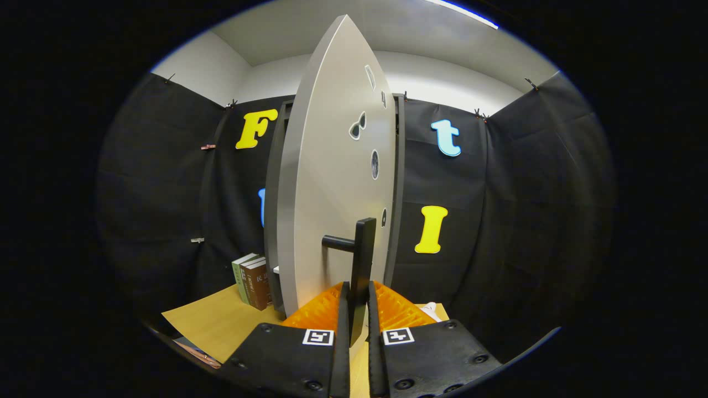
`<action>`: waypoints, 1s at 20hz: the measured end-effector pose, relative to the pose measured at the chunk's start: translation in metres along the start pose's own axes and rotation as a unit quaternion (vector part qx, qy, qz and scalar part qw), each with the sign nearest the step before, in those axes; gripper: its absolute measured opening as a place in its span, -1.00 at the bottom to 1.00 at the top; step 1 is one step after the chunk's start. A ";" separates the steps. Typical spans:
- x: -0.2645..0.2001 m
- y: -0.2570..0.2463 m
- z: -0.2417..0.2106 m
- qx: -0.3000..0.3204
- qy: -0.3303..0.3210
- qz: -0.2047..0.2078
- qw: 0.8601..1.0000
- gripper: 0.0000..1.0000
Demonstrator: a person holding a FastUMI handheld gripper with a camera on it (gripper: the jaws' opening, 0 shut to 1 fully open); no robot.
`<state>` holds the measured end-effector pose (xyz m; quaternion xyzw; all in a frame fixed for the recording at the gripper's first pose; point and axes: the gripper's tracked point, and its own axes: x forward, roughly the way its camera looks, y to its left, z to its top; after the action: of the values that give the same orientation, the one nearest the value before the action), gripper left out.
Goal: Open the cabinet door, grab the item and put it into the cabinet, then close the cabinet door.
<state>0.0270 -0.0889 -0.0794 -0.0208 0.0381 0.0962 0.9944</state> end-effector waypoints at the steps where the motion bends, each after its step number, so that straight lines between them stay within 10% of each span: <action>1: 0.001 -0.007 -0.004 -0.004 0.006 -0.009 1.000 -0.65; 20: -0.055 -0.063 -0.012 -0.020 0.021 -0.109 0.994 -0.84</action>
<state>-0.0157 -0.1618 -0.0850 -0.0469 0.0547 -0.0125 0.9973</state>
